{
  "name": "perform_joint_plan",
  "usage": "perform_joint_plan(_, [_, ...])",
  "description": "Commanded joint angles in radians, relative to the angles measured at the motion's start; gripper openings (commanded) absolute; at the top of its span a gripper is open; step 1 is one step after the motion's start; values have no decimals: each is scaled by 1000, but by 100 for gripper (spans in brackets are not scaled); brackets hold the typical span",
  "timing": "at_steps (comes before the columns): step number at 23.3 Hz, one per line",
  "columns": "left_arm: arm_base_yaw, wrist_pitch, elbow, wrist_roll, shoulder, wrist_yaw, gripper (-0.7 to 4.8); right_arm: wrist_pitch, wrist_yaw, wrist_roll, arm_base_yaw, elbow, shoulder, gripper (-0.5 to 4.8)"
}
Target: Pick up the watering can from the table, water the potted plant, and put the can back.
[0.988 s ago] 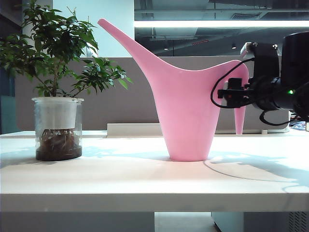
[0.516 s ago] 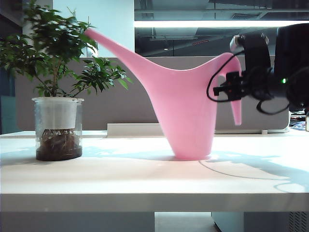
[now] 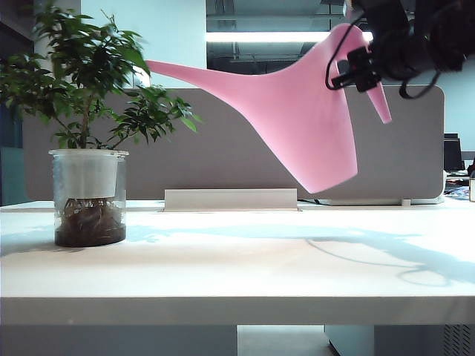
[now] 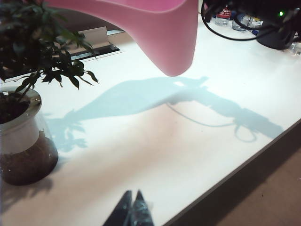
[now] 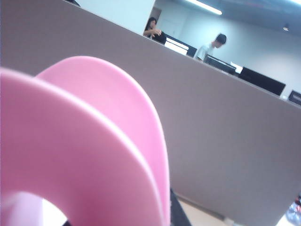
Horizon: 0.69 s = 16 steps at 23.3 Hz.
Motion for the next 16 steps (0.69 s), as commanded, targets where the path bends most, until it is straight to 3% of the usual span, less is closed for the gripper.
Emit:
perform_joint_plan(1, [2,8,2,-2,0,4,3,30,-15,-87,25,47,-12,-6])
perform_joint_plan(12, [1,8,2,-2,1,4,3,-88,11,-435,163,155,-11,-6])
perform_joint_plan(16, [2,8,2,-2,1,4,3,-91,12,-451,173,170,-11,-6])
